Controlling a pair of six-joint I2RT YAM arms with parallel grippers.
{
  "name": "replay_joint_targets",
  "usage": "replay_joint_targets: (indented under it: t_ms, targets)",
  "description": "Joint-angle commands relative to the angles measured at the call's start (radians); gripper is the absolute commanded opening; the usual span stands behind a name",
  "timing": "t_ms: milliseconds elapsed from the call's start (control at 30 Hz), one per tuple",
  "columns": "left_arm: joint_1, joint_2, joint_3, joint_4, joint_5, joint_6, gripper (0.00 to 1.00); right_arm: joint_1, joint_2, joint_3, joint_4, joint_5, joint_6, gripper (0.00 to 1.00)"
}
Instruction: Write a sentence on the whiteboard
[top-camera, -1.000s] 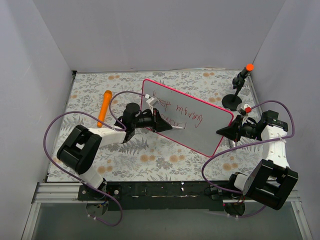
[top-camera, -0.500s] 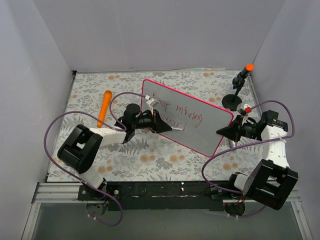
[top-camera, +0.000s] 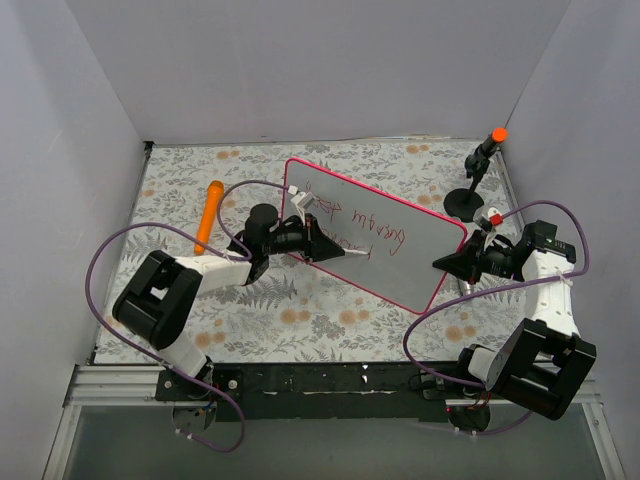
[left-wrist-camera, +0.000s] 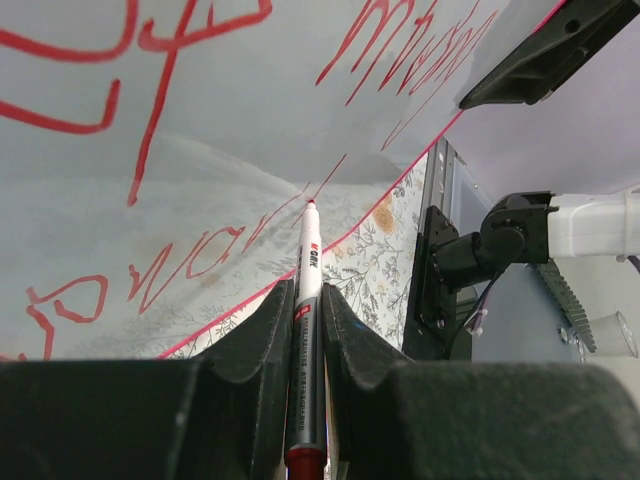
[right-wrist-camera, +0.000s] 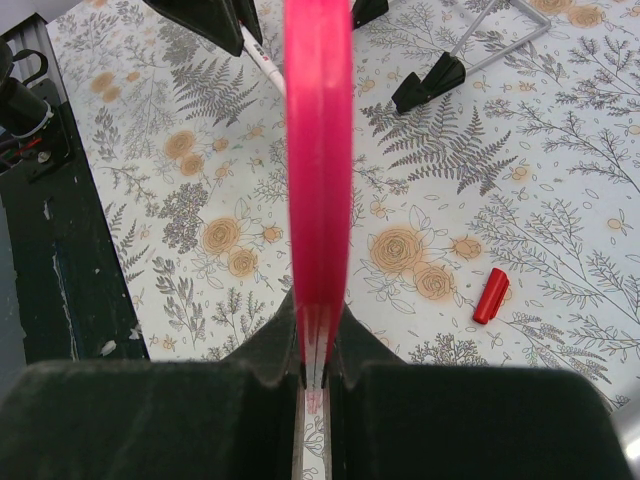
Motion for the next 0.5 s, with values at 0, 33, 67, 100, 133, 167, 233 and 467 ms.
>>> replay_joint_targets:
  t_ms: [0,33,67,100,133,167,233,467]
  targets:
    - [0.03,-0.084,0.015,0.055,-0.039,-0.012,0.0,0.004,-0.005,-0.009,-0.006,0.064,-0.061,0.01]
    - [0.036,-0.089,0.009,0.06,-0.038,-0.013,0.0,0.004,-0.005,-0.009,-0.008,0.064,-0.062,0.01]
    - [0.039,-0.095,0.008,0.059,-0.036,-0.013,0.0,0.004,-0.005,-0.009,-0.006,0.064,-0.062,0.01]
    - [0.044,-0.102,0.008,0.055,-0.036,-0.012,0.0,0.004,-0.004,-0.007,-0.008,0.064,-0.062,0.01]
    - [0.051,-0.102,0.003,0.051,-0.033,-0.009,0.0,0.006,-0.004,-0.007,-0.008,0.066,-0.062,0.01]
    - [0.056,-0.105,0.001,0.049,-0.031,-0.01,0.0,0.004,-0.004,-0.009,-0.008,0.063,-0.062,0.01]
    - [0.067,-0.102,-0.011,0.045,-0.025,-0.009,0.0,0.004,-0.005,-0.007,-0.006,0.063,-0.062,0.01]
    - [0.077,-0.072,-0.037,0.035,0.018,-0.001,0.0,0.004,-0.002,-0.007,-0.006,0.063,-0.062,0.01]
